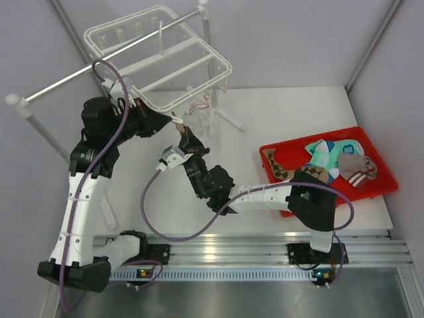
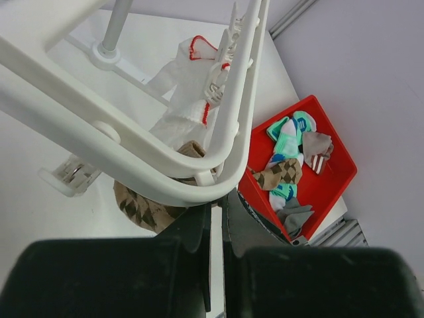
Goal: Clip the socks to the hanger
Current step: Clamp the sock onto the hanger.
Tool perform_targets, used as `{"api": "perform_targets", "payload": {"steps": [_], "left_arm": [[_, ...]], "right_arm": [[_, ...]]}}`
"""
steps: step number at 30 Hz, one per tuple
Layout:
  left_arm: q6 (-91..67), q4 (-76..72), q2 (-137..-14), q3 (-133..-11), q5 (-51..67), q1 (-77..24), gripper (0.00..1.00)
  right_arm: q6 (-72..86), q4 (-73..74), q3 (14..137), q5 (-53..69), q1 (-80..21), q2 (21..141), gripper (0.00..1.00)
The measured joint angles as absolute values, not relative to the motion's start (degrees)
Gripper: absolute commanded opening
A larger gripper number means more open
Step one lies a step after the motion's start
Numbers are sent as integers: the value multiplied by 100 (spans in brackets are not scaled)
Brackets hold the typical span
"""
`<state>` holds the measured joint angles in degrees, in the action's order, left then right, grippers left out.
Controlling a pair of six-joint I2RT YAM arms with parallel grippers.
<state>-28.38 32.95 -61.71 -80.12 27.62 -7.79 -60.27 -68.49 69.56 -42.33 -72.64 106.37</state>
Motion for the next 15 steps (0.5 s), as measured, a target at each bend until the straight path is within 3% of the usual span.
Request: {"api": "perform_targets", "payload": {"steps": [15], "left_arm": [[-2689, 3293, -6090, -7920, 2759, -775, 0]], "right_arm": [[-6783, -7367, 6956, -4187, -7271, 10866, 0]]}}
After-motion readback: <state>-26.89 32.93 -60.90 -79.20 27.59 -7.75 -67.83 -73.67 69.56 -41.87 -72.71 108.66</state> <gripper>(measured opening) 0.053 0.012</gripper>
